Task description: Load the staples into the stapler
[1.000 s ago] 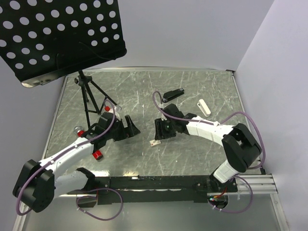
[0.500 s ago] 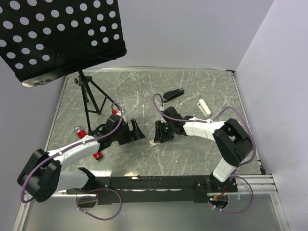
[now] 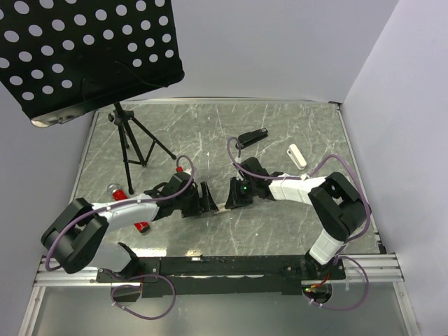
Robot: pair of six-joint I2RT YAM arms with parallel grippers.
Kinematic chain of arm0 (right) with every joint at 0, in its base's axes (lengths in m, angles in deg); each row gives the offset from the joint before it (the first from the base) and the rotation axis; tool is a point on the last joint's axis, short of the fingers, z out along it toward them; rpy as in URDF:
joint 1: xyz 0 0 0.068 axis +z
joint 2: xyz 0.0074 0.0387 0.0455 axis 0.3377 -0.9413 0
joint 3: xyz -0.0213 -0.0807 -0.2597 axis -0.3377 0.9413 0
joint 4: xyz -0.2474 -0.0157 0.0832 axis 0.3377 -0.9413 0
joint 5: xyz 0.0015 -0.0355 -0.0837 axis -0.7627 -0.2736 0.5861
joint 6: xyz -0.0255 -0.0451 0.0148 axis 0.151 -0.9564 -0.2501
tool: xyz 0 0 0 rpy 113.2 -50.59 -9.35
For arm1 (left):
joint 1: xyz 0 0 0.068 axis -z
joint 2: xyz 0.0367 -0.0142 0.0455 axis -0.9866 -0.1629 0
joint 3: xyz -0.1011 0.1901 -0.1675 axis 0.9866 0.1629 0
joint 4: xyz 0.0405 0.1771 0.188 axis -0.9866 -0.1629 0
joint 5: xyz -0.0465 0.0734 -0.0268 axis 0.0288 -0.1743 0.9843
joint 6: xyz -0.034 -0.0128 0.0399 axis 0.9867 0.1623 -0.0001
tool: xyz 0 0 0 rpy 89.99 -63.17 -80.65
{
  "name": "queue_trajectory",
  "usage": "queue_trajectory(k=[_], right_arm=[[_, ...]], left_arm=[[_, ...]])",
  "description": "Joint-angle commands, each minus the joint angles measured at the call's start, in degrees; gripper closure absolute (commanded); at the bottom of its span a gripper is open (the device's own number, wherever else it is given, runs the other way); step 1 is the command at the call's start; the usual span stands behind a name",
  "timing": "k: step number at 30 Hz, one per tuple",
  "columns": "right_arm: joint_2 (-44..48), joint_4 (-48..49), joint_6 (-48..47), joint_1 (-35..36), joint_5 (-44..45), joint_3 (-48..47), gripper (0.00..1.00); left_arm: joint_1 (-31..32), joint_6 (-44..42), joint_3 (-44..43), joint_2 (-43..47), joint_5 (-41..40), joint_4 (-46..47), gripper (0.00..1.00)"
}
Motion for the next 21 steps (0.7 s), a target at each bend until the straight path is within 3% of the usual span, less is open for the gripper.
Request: queue_trajectory(k=[1,6,10,21], right_arm=[[0.12,2.18,0.41,-0.32,-0.17,1.37,0.83],[0.65,2.18,0.32,-0.32,-0.08,1.37,0.84],[0.56,2.44,0.41,-0.32,-0.17,1.63,0.84],[0.38,2.18,-0.03,-0.40,-0.08,1.28,0.85]], left_arm=[[1.43,0.49,-3.85,-2.73,-1.12,2.03,0.22],[1.96,0.66,-5.34,-4.58,-3.76,1.85,0.37],[2.31,0.66,-6.31,-5.28,-6.04,-1.40,0.59],[3.81,-0.39,-8.95,-8.27,-8.24,-4.21,0.74]])
